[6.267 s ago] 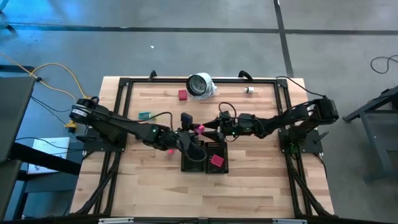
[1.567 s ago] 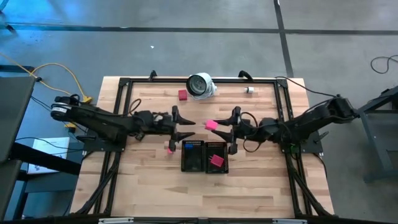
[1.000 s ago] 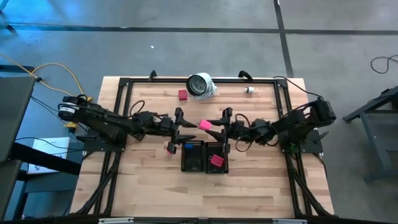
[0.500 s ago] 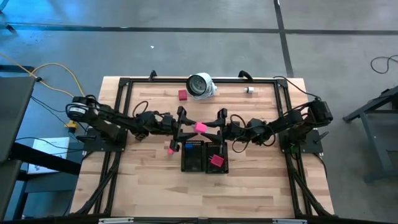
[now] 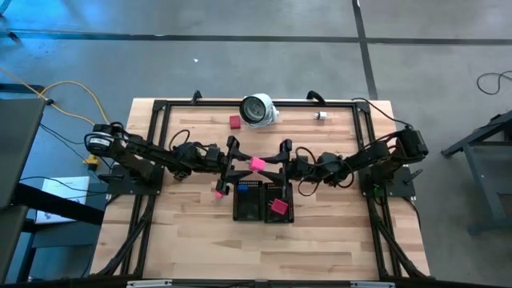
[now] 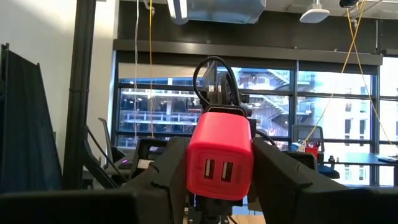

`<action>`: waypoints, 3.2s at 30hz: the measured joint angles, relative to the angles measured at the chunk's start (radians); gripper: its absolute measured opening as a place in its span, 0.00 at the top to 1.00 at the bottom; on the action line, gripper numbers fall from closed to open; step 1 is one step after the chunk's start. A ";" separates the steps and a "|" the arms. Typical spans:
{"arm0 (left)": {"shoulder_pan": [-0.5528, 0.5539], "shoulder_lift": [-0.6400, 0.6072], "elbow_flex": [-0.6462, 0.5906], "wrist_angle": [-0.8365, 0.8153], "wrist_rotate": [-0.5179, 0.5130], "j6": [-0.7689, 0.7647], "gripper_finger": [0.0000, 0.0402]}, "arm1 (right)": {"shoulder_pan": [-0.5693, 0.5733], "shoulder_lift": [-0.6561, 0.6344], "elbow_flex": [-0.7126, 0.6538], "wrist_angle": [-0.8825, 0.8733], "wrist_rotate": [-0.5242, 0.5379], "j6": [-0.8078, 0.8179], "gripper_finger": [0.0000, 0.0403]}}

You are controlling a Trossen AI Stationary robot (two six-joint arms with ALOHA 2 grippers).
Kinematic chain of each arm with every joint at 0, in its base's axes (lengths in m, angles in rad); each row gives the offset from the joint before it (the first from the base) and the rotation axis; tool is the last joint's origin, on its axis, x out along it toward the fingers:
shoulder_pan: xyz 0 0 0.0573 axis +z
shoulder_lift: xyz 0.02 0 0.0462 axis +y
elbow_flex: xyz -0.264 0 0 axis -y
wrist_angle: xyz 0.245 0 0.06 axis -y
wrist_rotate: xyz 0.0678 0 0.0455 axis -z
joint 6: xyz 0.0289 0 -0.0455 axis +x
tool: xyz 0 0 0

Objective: Pick & Place Office items
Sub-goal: Put the pink charger adapter into the right black bin

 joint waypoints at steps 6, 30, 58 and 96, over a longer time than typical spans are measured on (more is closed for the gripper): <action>0.000 0.000 0.005 0.009 0.000 0.003 0.53 | 0.000 0.000 0.000 -0.002 0.000 0.000 0.67; 0.000 0.000 0.014 -0.006 0.010 -0.021 0.53 | -0.014 0.006 0.000 -0.001 -0.026 0.026 0.67; -0.001 -0.001 0.014 -0.024 0.007 0.003 0.65 | -0.013 0.006 0.001 0.002 -0.054 0.042 0.62; 0.000 -0.038 0.013 -0.199 0.022 0.085 0.65 | -0.027 -0.023 0.002 -0.086 -0.077 0.077 0.35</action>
